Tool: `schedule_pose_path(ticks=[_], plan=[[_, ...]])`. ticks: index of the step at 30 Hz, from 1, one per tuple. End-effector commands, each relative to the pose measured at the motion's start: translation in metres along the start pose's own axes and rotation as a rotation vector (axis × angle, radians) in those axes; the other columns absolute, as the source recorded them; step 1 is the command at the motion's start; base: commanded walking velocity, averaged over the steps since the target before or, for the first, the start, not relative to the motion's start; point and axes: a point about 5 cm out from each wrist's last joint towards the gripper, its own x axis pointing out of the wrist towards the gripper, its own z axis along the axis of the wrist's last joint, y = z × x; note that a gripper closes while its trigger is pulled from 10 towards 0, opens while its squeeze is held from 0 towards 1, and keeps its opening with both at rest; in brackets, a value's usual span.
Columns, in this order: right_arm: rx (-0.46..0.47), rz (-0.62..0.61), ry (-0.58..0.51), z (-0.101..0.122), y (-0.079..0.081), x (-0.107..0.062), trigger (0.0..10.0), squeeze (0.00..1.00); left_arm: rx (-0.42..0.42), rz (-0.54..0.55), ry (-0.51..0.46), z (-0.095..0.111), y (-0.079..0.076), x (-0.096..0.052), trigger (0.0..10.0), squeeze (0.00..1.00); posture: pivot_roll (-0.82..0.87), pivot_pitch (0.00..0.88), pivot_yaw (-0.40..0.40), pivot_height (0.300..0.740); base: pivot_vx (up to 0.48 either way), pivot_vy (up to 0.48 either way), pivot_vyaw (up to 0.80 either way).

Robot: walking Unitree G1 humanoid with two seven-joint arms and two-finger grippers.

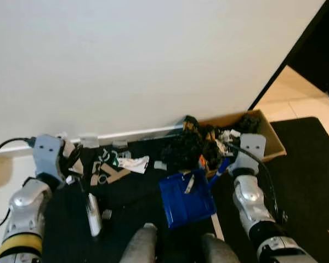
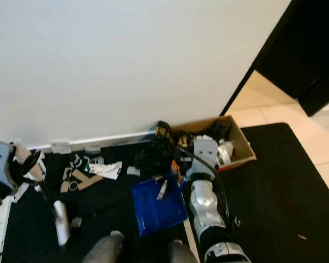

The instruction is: Sweep floor

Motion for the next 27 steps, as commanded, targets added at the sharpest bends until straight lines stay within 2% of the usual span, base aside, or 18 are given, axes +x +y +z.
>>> schedule_pose_path(ticks=[1,4,8,10,12,14,17,18,20,27], plan=[[-0.021,-0.001,0.088,-0.018,-0.003,-0.011,10.0,0.00,-0.044,0.032,0.049,-0.016,-0.006,-0.005,10.0,0.00,0.18,0.258,-0.040,0.740,0.000,0.000,0.00],[-0.024,-0.005,0.087,-0.019,-0.006,-0.012,10.0,0.00,-0.154,0.089,0.037,-0.022,-0.005,-0.006,10.0,0.00,0.18,0.258,-0.039,0.740,0.000,0.000,0.00],[-0.027,-0.007,0.091,-0.020,-0.008,-0.013,10.0,0.00,-0.208,0.128,0.034,-0.026,-0.004,-0.007,10.0,0.00,0.18,0.257,-0.040,0.740,0.000,0.000,0.00],[-0.029,-0.008,0.094,-0.021,-0.008,-0.014,10.0,0.00,-0.293,0.176,0.036,-0.031,-0.003,-0.008,10.0,0.00,0.18,0.255,-0.040,0.740,0.000,0.000,0.00],[-0.027,-0.005,0.094,-0.020,-0.006,-0.013,10.0,0.00,-0.452,0.196,0.018,-0.037,-0.008,-0.007,10.0,0.00,0.18,0.253,-0.043,0.740,0.000,0.000,0.00],[-0.026,-0.003,0.092,-0.019,-0.005,-0.013,10.0,0.00,-0.509,0.187,0.001,-0.037,-0.012,-0.005,10.0,0.00,0.18,0.252,-0.043,0.740,0.000,0.000,0.00],[-0.023,0.002,0.090,-0.018,-0.003,-0.011,10.0,0.00,-0.645,0.094,-0.011,-0.037,-0.027,0.002,10.0,0.00,0.19,0.250,-0.047,0.740,0.000,0.000,0.00],[-0.023,0.002,0.090,-0.018,-0.003,-0.011,10.0,0.00,-0.645,0.094,-0.011,-0.037,-0.027,0.002,10.0,0.00,0.19,0.250,-0.047,0.740,0.000,0.000,0.00],[-0.023,0.005,0.089,-0.018,-0.003,-0.011,10.0,0.00,-0.701,0.062,-0.007,-0.038,-0.031,0.003,10.0,0.00,0.19,0.250,-0.047,0.740,0.000,0.000,0.00],[-0.025,0.000,0.088,-0.018,-0.005,-0.011,10.0,0.00,-0.724,0.052,0.040,-0.047,-0.032,-0.002,10.0,0.00,0.18,0.245,-0.043,0.740,0.000,0.000,0.00]])
